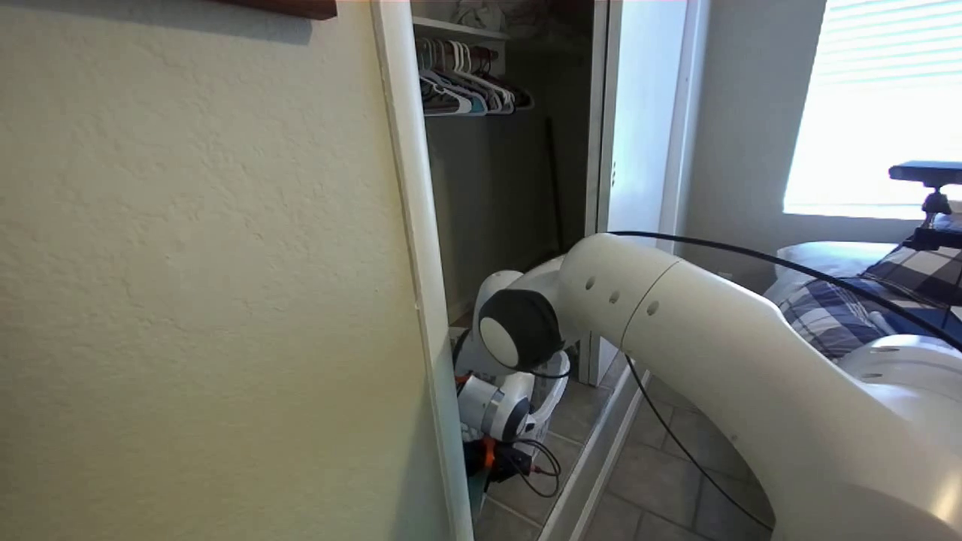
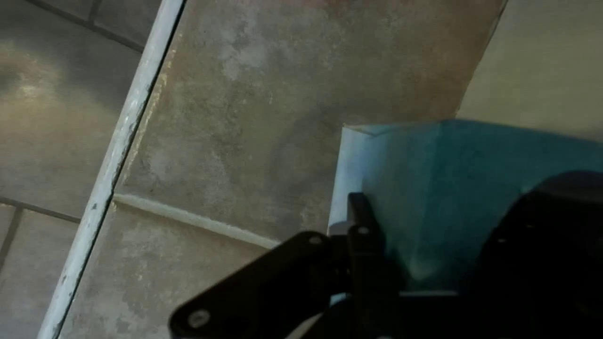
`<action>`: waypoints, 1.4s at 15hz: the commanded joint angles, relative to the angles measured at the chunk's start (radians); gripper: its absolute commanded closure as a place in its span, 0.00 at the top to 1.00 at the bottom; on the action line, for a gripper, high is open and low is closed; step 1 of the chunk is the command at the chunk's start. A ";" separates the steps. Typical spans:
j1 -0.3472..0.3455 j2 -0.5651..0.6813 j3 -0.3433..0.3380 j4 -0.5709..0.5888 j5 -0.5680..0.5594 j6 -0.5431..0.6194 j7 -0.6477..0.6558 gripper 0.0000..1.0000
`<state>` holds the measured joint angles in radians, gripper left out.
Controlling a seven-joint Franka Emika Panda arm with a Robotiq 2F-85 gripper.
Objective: Put the tissue box on the bottom shelf in the cupboard
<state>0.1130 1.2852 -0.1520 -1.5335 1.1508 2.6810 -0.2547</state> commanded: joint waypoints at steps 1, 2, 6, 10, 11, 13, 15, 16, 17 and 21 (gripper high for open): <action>0.007 -0.207 0.010 -0.213 -0.173 0.002 0.069 0.00; 0.006 -0.255 0.009 -0.257 -0.226 0.002 0.090 0.00; -0.040 -0.413 0.017 -0.382 -0.413 -0.047 0.146 0.00; -0.127 -0.566 0.016 -0.474 -0.626 -0.173 0.132 0.00; -0.157 -0.606 0.017 -0.491 -0.682 -0.215 0.123 0.00; -0.197 -0.677 0.005 -0.505 -0.798 -0.312 0.138 0.00; -0.222 -0.747 -0.013 -0.500 -0.894 -0.417 0.151 0.00; -0.229 -0.776 -0.026 -0.482 -0.943 -0.482 0.166 0.00; -0.236 -0.803 -0.033 -0.464 -0.984 -0.534 0.174 0.00; -0.235 -0.898 -0.049 -0.361 -1.137 -0.707 0.214 0.00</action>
<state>-0.1256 0.4544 -0.2016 -1.9537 0.1209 2.0852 -0.0906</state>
